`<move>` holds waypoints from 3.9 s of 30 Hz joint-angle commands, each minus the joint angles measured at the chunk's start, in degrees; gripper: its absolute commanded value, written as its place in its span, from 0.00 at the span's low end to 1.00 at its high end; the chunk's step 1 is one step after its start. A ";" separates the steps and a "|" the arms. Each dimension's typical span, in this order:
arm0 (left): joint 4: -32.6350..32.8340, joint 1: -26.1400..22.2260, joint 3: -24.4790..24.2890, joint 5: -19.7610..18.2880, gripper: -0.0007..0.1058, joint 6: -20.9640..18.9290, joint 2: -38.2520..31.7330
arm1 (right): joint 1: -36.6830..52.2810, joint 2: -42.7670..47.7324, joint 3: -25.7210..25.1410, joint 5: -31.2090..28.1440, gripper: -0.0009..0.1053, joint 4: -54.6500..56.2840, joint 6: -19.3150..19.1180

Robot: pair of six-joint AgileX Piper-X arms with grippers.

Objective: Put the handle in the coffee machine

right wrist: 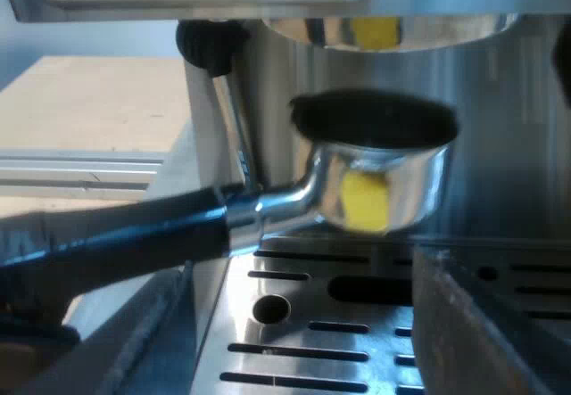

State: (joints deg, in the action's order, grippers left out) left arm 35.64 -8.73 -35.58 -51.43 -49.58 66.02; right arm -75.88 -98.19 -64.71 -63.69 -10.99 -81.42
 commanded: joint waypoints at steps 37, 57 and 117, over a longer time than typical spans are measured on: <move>0.55 0.23 -9.13 -8.71 0.01 2.35 5.36 | 2.55 -1.26 -0.27 -0.36 0.53 -6.31 -5.02; 1.76 0.23 -9.61 -11.15 0.01 0.87 0.45 | 2.55 -1.26 -0.27 -2.10 0.53 -6.31 -7.54; 5.56 0.23 -9.61 -11.55 0.01 0.58 0.29 | 14.35 -10.46 13.52 18.05 0.34 -53.73 -25.22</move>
State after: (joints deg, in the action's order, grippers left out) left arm 40.29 -8.48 -44.25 -55.20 -50.20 68.33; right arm -62.05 -108.70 -50.75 -45.09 -62.53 -105.84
